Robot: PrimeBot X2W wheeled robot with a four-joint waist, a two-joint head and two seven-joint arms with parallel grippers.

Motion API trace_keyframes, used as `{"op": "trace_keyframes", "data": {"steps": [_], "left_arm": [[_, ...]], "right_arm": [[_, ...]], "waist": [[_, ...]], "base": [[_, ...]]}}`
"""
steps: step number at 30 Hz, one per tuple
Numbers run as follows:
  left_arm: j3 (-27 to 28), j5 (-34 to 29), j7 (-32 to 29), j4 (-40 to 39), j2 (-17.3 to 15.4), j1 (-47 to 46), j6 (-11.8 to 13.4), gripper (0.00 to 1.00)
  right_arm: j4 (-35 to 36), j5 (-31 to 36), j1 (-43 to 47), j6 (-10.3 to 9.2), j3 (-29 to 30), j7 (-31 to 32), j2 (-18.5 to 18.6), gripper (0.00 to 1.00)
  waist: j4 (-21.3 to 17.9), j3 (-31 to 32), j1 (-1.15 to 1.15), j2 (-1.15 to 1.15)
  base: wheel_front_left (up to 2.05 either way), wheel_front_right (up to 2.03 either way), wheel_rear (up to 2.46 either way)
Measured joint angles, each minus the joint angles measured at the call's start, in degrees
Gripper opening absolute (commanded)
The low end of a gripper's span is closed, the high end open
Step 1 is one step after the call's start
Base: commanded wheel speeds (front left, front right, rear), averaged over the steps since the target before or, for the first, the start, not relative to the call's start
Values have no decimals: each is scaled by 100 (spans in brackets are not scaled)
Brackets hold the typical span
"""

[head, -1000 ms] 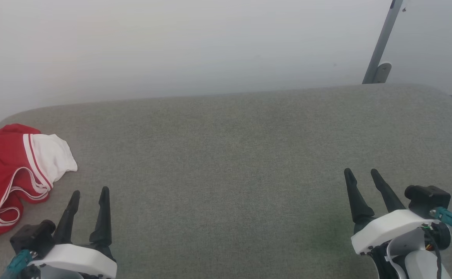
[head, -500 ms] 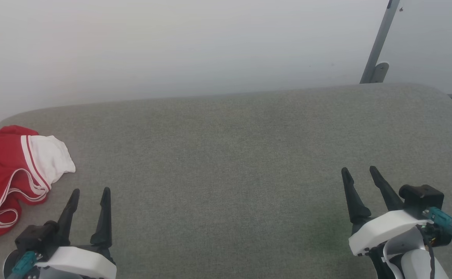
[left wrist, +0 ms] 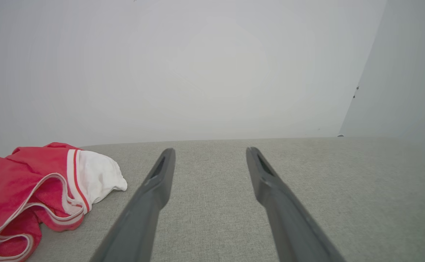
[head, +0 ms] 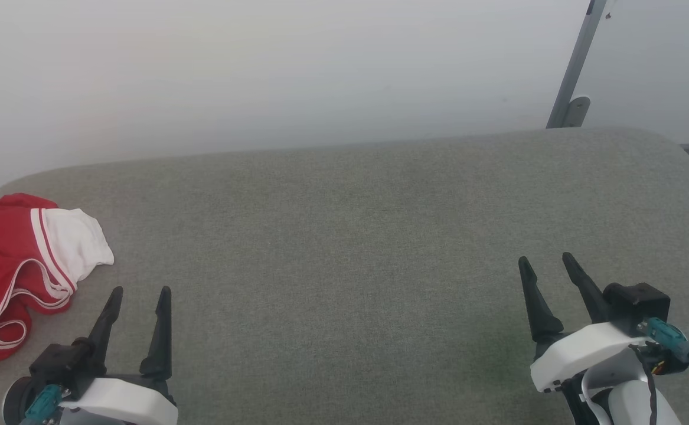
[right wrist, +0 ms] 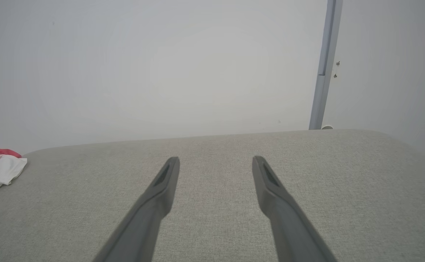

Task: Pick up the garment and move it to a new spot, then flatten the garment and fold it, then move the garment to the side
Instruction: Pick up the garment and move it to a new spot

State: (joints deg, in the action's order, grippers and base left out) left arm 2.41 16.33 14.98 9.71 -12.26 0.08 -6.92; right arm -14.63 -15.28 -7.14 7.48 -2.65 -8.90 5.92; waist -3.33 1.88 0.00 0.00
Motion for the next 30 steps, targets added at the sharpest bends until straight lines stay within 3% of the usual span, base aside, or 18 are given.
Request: {"op": "trace_keyframes", "data": {"steps": [15, 30], "left_arm": [[167, 165, 0, 183, 44, -23, 11, 100], [610, 375, -35, 391, -73, -130, 290, 100]], "right_arm": [[44, -4, 23, 0, -60, 1, 41, 100], [-45, -197, 23, 1, -654, 66, 134, 100]], "waist": [[173, 45, 0, 0], [1222, 287, 0, 0]], "base": [[0, 0, 0], [0, 0, 0]]}}
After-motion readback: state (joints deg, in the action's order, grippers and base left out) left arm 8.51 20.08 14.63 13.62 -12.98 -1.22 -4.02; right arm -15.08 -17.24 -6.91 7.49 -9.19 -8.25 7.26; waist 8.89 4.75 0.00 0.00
